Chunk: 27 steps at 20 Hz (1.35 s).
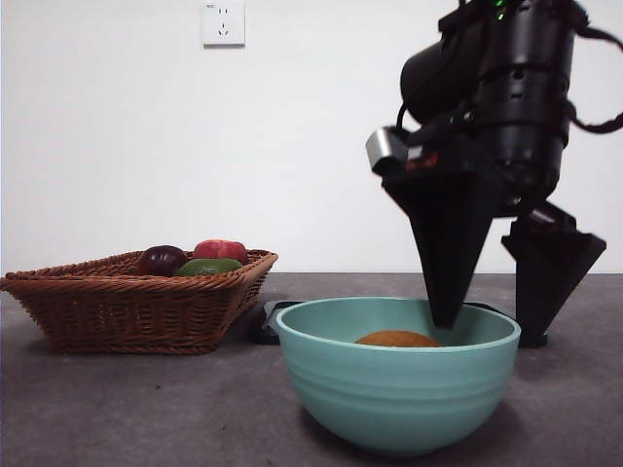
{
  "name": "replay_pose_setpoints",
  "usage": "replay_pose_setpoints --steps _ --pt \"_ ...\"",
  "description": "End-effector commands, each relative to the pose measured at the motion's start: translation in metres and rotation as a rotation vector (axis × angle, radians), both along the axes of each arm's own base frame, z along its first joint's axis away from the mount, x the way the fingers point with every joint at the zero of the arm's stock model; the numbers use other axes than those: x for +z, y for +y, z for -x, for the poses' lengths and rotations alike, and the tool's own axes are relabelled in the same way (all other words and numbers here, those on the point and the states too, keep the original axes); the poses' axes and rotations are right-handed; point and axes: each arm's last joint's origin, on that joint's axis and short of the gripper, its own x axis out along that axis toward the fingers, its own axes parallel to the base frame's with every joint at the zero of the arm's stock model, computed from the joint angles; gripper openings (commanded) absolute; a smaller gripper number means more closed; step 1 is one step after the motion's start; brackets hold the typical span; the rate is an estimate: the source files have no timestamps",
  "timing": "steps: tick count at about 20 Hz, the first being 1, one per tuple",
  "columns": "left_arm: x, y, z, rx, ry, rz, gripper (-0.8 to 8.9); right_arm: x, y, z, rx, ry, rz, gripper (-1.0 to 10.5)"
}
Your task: Pick up the wifruite, put it on the bowl, pick up the plate, put it on desk
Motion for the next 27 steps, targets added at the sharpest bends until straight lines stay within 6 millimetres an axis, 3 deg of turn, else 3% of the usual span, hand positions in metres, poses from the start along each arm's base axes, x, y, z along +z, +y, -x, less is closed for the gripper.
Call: replay_pose_setpoints --steps 1,3,8,16,27 --pt "0.003 -0.001 0.0 -0.015 -0.004 0.014 5.62 -0.007 0.009 -0.002 0.017 0.015 0.009 3.6" --pt "0.002 -0.001 0.0 -0.015 -0.004 0.014 5.62 -0.011 0.012 -0.001 0.027 0.025 0.015 2.2" --pt "0.003 -0.001 0.0 -0.015 -0.004 0.014 5.62 -0.011 0.023 0.004 0.054 0.038 -0.04 0.1" --pt "0.003 -0.001 0.0 -0.015 -0.004 0.014 5.62 -0.005 0.028 0.001 0.045 -0.043 0.042 0.1" --pt "0.002 -0.001 0.0 -0.015 -0.003 0.013 5.62 0.087 0.026 -0.043 -0.039 -0.258 0.058 0.1"
